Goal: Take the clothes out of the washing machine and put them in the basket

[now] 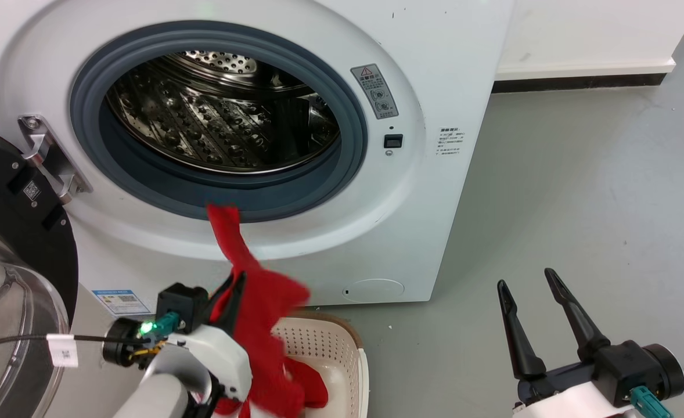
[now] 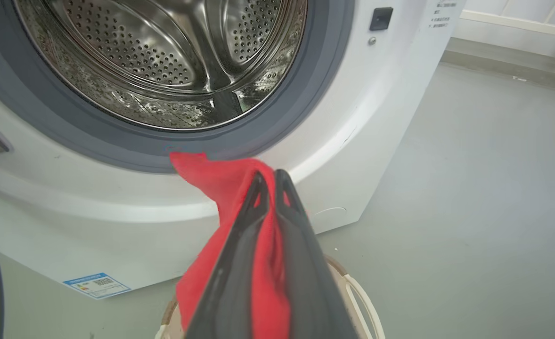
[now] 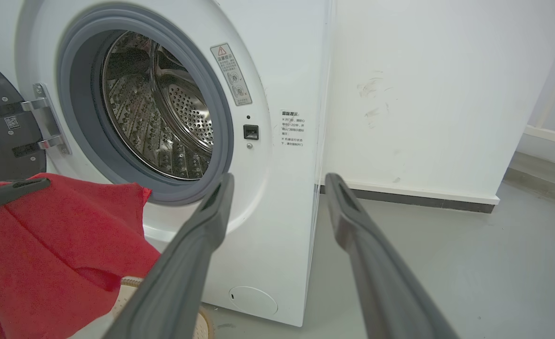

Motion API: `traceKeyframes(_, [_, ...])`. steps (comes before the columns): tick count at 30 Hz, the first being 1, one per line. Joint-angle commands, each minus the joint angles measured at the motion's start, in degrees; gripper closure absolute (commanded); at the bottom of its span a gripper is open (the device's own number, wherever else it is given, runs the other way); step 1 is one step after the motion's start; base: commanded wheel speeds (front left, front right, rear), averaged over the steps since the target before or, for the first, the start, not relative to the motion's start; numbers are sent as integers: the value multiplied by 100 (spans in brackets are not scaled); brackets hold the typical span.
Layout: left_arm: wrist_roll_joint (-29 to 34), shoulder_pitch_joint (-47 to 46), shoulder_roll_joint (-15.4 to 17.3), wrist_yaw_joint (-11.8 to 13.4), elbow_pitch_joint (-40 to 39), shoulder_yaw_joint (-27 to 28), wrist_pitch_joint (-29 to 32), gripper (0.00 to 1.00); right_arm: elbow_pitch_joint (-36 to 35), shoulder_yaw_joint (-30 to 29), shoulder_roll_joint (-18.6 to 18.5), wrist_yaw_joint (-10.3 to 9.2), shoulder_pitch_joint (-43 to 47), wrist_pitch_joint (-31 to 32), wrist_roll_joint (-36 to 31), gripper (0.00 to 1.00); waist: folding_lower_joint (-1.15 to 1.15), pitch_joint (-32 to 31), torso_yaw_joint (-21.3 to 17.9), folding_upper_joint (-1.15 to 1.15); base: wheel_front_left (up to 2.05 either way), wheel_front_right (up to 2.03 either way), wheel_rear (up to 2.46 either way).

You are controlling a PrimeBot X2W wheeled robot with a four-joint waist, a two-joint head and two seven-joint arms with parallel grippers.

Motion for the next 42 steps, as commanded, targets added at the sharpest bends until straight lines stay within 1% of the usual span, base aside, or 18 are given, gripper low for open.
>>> traceKeyframes(1, [-44,196,42,53,-203,-27,73,100,3,6,6,-6,59,-15,52,0,1,0,4,0,0,0,0])
traceKeyframes(5, [-85,499,144,119,-446,-73,219,100,8,46,6,-6,32,-15,62,0,1,48,-29,0,0,0,0])
traceKeyframes(8, [-142,610,162,119,-491,-75,257,100,7,38,6,-6,-68,-15,53,0,1,156,-99,0,0,0,0])
traceKeyframes(11, [-203,635,160,113,-415,-57,256,100,-25,22,6,-6,-205,-15,37,0,1,332,-184,0,0,0,0])
traceKeyframes(15, [-251,498,91,72,-119,-52,221,100,-78,1,6,-6,-362,-15,21,0,1,678,-315,0,0,0,0])
traceKeyframes(21, [-304,50,-60,-80,743,-52,105,100,-188,-71,7,-5,-713,-14,33,0,1,1373,-514,0,0,0,0])
traceKeyframes(24, [-276,-320,-127,-137,1348,-41,13,100,-230,-109,6,-6,-894,-14,60,0,1,1771,-605,0,0,0,0])
traceKeyframes(26, [-279,-577,-234,-206,1725,-52,-42,100,-269,-134,7,-6,-1027,-15,77,0,1,2027,-653,0,0,0,0])
traceKeyframes(31, [-150,-1288,-309,-381,2678,-163,-68,100,-381,-151,8,-5,-1384,-15,153,0,1,2741,-795,0,0,0,0])
traceKeyframes(32, [-121,-1428,-341,-419,2831,-194,-65,100,-410,-164,7,-5,-1455,-14,168,0,1,2892,-820,0,0,0,0])
traceKeyframes(33, [-121,-1428,-341,-419,2831,-194,-65,100,-410,-164,7,-5,-1455,-14,168,0,1,2892,-820,0,0,0,0])
traceKeyframes(38, [21,-2149,-416,-540,3686,-368,76,100,-521,-284,9,-5,-1773,-15,277,0,1,3568,-859,0,0,0,0])
traceKeyframes(42, [128,-2636,-520,-631,4217,-513,200,100,-596,-375,9,-6,-1985,-15,351,0,1,4014,-851,0,0,0,0])
